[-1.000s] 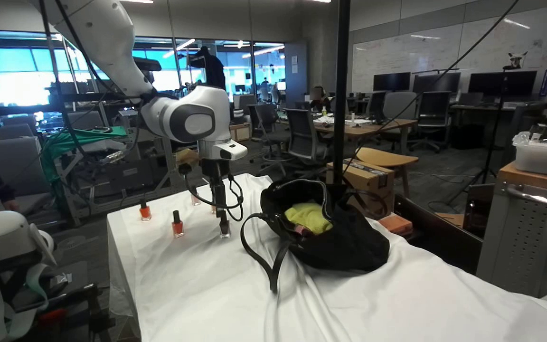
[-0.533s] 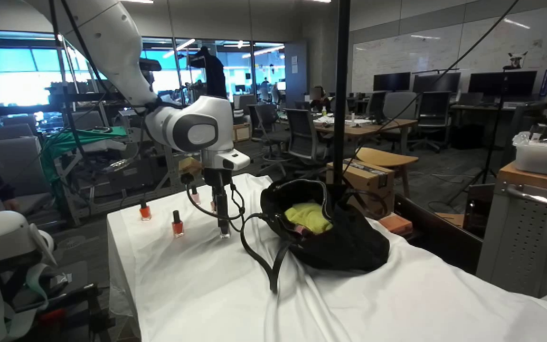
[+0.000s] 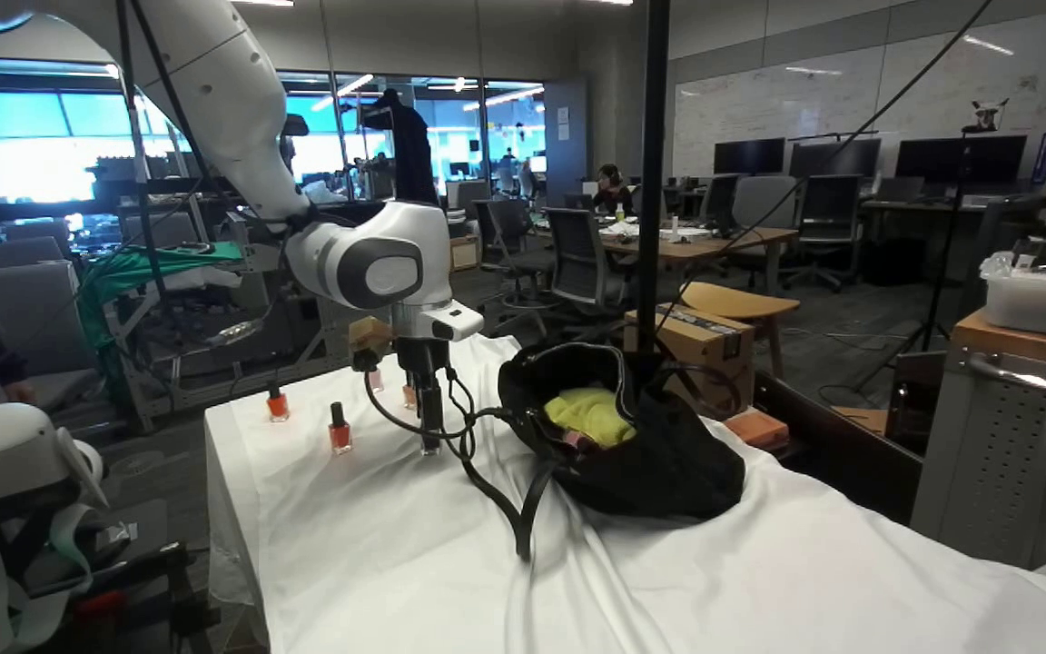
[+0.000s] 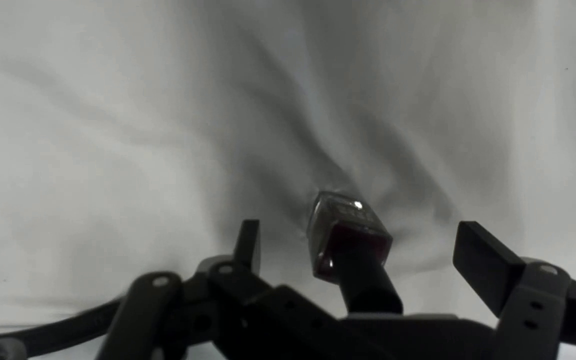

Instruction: Pick up all the nail polish from the table and put them in the black bag.

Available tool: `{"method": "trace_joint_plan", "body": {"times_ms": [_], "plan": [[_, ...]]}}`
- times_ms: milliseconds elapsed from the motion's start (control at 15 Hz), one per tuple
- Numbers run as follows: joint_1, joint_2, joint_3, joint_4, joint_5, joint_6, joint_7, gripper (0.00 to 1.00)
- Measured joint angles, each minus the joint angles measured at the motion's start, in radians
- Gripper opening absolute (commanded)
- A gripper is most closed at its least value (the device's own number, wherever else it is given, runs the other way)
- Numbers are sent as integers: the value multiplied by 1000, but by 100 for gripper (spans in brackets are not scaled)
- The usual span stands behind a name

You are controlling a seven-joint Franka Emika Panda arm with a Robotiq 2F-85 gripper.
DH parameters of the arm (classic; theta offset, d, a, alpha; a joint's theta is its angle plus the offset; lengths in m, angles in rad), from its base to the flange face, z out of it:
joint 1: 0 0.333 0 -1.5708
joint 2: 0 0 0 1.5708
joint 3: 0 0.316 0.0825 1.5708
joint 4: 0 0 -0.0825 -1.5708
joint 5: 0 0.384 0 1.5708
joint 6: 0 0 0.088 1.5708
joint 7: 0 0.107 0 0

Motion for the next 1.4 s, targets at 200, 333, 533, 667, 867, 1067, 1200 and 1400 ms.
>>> {"method": "trace_joint_plan", "body": {"times_ms": [200, 333, 533, 667, 867, 1067, 1200, 1400], "plan": [[2, 16, -9, 10, -7, 5, -1, 100], [4, 25, -13, 12, -10, 18, -5, 100], [6, 33, -19, 18, -14, 26, -13, 100], [9, 34, -25, 21, -26, 26, -16, 100], [11, 35, -29, 23, -38, 27, -18, 100], [13, 35, -29, 24, -39, 23, -23, 100], [16, 35, -29, 24, -39, 19, -25, 94], [19, 35, -29, 25, -39, 15, -28, 60]]}}
